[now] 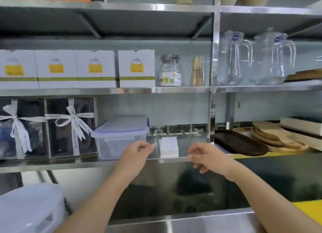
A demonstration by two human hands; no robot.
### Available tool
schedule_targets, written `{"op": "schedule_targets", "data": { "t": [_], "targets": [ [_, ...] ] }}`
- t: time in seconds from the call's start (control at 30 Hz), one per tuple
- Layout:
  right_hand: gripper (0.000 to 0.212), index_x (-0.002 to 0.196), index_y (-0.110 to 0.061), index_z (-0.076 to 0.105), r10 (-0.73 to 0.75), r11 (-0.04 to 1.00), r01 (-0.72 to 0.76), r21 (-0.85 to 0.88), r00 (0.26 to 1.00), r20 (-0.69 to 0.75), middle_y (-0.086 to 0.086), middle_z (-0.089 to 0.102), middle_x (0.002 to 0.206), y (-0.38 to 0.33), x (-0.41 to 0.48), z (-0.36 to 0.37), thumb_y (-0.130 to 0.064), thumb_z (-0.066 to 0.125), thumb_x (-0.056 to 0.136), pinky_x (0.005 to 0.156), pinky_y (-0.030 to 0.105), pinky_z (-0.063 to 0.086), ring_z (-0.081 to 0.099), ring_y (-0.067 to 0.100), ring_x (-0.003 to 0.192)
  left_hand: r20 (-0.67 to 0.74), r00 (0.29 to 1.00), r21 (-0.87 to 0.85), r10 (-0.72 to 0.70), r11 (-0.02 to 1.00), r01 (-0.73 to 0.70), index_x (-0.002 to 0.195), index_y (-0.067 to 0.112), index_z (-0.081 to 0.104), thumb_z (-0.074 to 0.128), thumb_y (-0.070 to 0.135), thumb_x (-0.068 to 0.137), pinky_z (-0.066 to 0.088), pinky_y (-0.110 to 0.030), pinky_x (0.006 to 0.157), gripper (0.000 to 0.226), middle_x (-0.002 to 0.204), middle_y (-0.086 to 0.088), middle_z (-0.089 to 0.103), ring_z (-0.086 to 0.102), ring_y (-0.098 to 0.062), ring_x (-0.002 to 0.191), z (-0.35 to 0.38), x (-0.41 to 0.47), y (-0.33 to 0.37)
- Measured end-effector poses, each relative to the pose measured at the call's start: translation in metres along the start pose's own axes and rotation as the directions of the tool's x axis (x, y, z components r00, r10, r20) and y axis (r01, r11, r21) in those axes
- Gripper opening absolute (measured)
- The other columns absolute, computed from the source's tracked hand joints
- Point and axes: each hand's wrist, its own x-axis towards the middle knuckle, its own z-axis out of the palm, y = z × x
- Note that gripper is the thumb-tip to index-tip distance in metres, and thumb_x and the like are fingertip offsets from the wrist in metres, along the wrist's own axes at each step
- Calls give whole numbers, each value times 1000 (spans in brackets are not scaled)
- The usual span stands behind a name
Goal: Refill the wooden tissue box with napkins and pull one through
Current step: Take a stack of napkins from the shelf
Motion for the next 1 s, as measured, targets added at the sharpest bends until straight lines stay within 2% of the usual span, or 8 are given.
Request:
{"op": "schedule_targets", "data": {
  "t": [0.2,0.3,0.4,0.5,0.63,0.87,0.93,1.0],
  "targets": [
    [52,137,-22,36,118,958,-72,279,982,-151,-3,49,120,23,68,18,-36,54,90,75,36,59,59,17,93,131,988,-62,-77,994,86,133,27,41,48,50,89,33,-33,101,51,140,3,44,42,-18,127,36,61,-29],
    [63,143,-27,26,182,923,-120,366,973,-140,0,46,129,39,95,38,-45,53,88,76,39,60,60,17,90,216,971,-16,-104,994,110,140,39,26,40,61,86,26,-42,112,60,153,6,24,29,-20,137,60,78,-40],
    [69,145,-29,21,213,910,-148,386,968,-130,-4,44,118,53,118,56,-52,50,87,72,37,60,60,17,85,256,955,51,-152,988,144,144,39,17,34,63,87,19,-47,115,64,157,6,10,20,-22,141,79,89,-49],
    [60,137,-24,33,218,876,-143,461,969,-113,-2,51,114,61,133,66,-51,50,87,66,33,57,60,20,88,238,963,160,-128,983,92,145,32,19,33,59,90,19,-41,112,63,157,6,10,17,-19,142,87,94,-56],
    [23,98,-16,56,266,802,-145,579,955,-130,3,61,88,63,142,73,-37,56,89,78,38,54,62,23,83,206,978,247,-40,969,-12,143,26,28,39,50,92,27,-34,107,56,153,3,26,29,-18,137,90,97,-67],
    [11,94,-9,60,349,685,-138,715,924,-156,10,64,85,70,139,78,-17,62,86,62,29,48,59,22,71,96,995,90,22,995,-31,131,26,45,52,36,91,38,-27,97,42,137,4,44,47,-13,115,97,84,-75],
    [6,90,-9,59,370,648,-147,748,918,-140,11,61,84,71,136,75,-13,61,86,61,28,48,57,21,69,15,999,-115,-47,992,48,118,26,51,49,38,92,44,-33,96,29,124,4,55,53,-11,104,97,78,-71],
    [12,96,-6,58,386,607,-159,779,916,-114,13,61,90,74,133,71,-11,61,85,69,31,51,58,23,74,-28,959,-421,-283,873,246,113,21,48,43,45,93,43,-41,96,32,113,0,59,58,-15,97,97,72,-69]
  ]
}}
